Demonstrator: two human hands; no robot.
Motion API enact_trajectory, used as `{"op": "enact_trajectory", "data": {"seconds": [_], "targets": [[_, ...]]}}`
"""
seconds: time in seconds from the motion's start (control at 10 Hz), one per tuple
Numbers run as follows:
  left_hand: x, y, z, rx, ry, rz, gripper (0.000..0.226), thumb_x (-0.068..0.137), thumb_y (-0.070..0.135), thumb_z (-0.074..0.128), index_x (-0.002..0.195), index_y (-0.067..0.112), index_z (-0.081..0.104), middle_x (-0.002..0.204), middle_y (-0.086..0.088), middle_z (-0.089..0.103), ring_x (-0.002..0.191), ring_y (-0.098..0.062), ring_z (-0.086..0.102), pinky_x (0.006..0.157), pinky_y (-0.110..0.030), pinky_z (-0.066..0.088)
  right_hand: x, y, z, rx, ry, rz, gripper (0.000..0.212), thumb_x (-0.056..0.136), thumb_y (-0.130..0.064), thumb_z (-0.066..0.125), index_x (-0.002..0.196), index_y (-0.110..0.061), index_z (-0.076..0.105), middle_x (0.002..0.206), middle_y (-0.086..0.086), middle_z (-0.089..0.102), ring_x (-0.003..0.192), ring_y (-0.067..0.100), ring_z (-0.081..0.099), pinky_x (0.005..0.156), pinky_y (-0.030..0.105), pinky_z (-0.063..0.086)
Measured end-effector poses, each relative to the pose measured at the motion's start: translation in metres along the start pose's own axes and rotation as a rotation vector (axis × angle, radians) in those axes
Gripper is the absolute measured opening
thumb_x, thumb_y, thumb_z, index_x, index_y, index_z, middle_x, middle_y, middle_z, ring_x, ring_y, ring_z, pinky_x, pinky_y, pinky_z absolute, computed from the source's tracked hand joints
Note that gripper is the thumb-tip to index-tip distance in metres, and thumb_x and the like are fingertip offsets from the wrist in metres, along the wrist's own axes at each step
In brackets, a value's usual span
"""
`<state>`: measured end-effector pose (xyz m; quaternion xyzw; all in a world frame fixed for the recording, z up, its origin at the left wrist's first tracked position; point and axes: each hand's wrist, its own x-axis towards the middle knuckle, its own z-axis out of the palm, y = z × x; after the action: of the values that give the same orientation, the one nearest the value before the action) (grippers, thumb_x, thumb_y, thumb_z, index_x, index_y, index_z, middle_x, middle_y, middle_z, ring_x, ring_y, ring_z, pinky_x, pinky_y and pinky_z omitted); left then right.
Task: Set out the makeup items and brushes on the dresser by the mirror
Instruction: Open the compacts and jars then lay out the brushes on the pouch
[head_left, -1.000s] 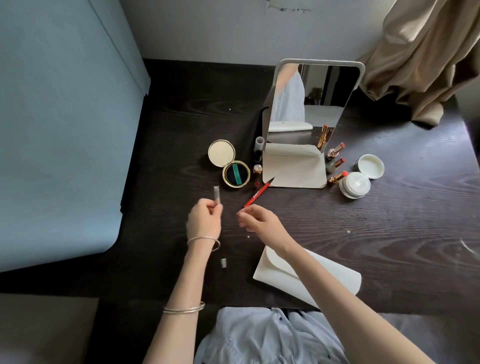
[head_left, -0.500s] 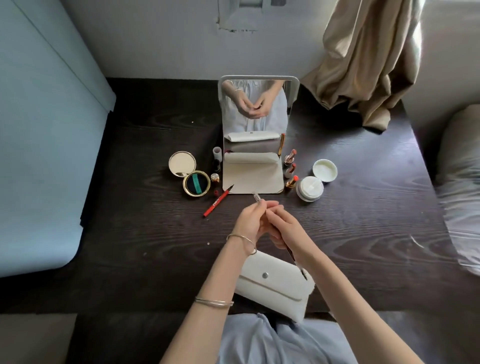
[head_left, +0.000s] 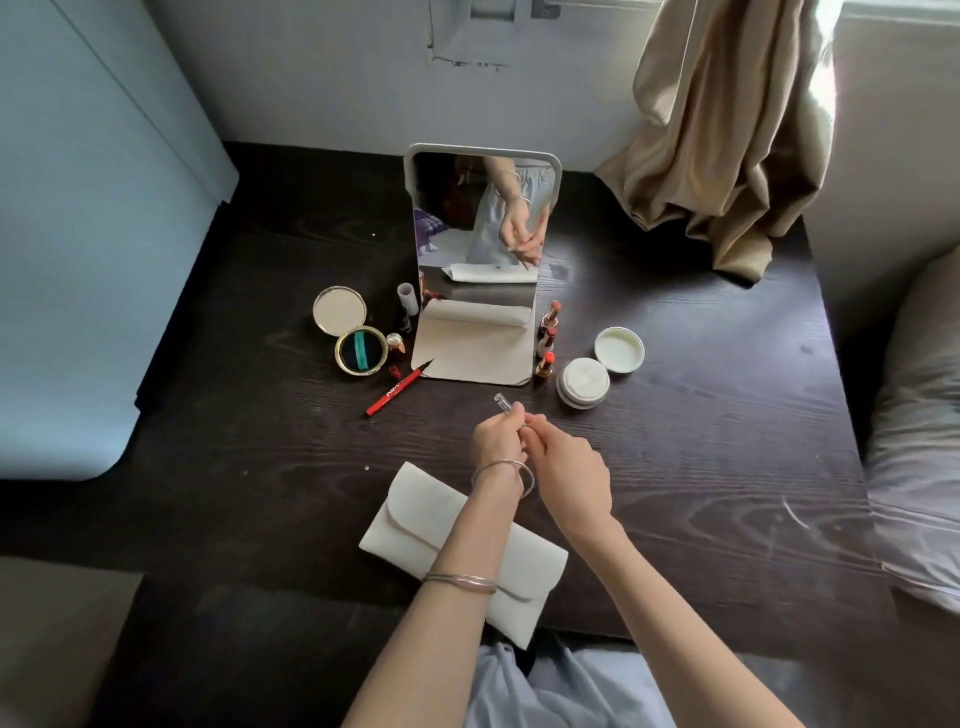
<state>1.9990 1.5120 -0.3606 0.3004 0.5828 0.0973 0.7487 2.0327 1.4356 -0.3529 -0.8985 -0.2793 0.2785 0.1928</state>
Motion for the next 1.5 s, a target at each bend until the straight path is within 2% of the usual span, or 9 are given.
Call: {"op": "enact_trajectory", "data": {"seconds": [0.2,0.3,0.4,0.5,0.9,1.1,1.2,1.3,1.5], "targets": [[-0.004,0.006,0.005,-0.004,0.216,0.090,0.019,0.095,0.011,0.049,0.080,0.004,0.059,0.066,-0.006,0.068,0.065,-0.015,0.066,0.068,-0.032,0.050,-0.005,0.011,-0.013,-0.137,0.017,-0.062,0.032,0.099,-0.044,0.034,0.111,-0.031,0.060,0.099,0.008,0.068,0.095,0.035,0.061,0.069,0.036,0.039],[0.005,0.031,-0.026,-0.651,0.200,0.017,0.034,0.101,0.016,0.029,0.131,0.005,0.040,0.141,-0.019,0.043,0.135,-0.024,0.038,0.105,-0.040,0.035,-0.018,0.039,-0.011,0.016,-0.049,-0.043,0.029,0.097,-0.043,0.039,0.095,-0.027,0.063,0.074,-0.003,0.062,0.081,0.026,0.059,0.066,0.034,0.038],[-0.006,0.055,-0.038,0.146,0.047,0.007,0.027,0.102,0.026,0.034,0.090,0.013,0.055,0.127,-0.006,0.059,0.124,-0.019,0.050,0.107,-0.036,0.032,-0.009,0.066,-0.017,0.282,-0.114,0.066,0.027,0.096,-0.036,0.045,0.099,-0.020,0.066,0.062,-0.008,0.056,0.063,0.015,0.055,0.062,0.031,0.040],[-0.021,0.039,-0.036,0.394,-0.141,0.035,0.029,0.100,0.032,0.040,0.085,0.017,0.059,0.112,-0.001,0.065,0.112,-0.016,0.057,0.102,-0.036,0.035,0.001,0.061,-0.016,0.579,-0.188,0.143,0.024,0.097,-0.032,0.046,0.108,-0.011,0.054,0.052,-0.006,0.049,0.044,0.009,0.042,0.048,0.022,0.035],[-0.016,-0.036,-0.017,-0.158,-0.284,-0.121,0.023,0.098,0.028,0.044,0.095,0.022,0.065,0.085,0.002,0.068,0.083,-0.011,0.059,0.083,-0.028,0.045,0.029,0.038,-0.009,0.910,-0.438,0.140,0.042,0.101,-0.021,0.040,0.062,-0.010,0.051,0.047,0.002,0.042,0.034,0.006,0.031,0.032,0.014,0.022],[-0.002,-0.033,-0.010,-0.199,-0.139,-0.045,0.021,0.097,0.026,0.046,0.095,0.019,0.066,0.082,0.005,0.067,0.063,-0.003,0.058,0.056,-0.015,0.047,0.022,0.038,-0.012,1.050,-0.503,0.233,0.016,0.094,0.000,0.048,0.082,-0.009,0.045,0.073,0.009,0.057,0.062,0.015,0.057,0.058,0.020,0.052],[0.006,-0.028,-0.009,-0.209,-0.118,-0.001,0.020,0.097,0.024,0.046,0.098,0.020,0.065,0.099,0.006,0.063,0.093,-0.008,0.056,0.078,-0.022,0.044,0.021,0.051,-0.005,0.719,-0.425,0.195,0.015,0.084,0.000,0.062,0.093,-0.007,0.054,0.078,0.008,0.064,0.070,0.019,0.060,0.078,0.035,0.056],[0.014,-0.026,-0.004,-0.242,-0.085,-0.003,0.022,0.096,0.022,0.049,0.107,0.013,0.066,0.100,0.002,0.063,0.101,-0.013,0.055,0.090,-0.030,0.041,0.025,0.058,-0.002,0.368,-0.298,0.099,0.010,0.081,-0.016,0.070,0.090,-0.013,0.065,0.072,-0.006,0.061,0.065,0.004,0.054,0.064,0.010,0.045],[0.024,-0.020,0.003,-0.265,-0.055,-0.020,0.029,0.097,0.018,0.049,0.120,0.006,0.061,0.116,-0.008,0.060,0.117,-0.021,0.053,0.098,-0.035,0.041,0.040,0.059,0.001,0.151,-0.158,0.075,0.018,0.084,-0.025,0.066,0.099,-0.016,0.071,0.095,-0.001,0.070,0.094,0.015,0.062,0.077,0.026,0.043]]}}
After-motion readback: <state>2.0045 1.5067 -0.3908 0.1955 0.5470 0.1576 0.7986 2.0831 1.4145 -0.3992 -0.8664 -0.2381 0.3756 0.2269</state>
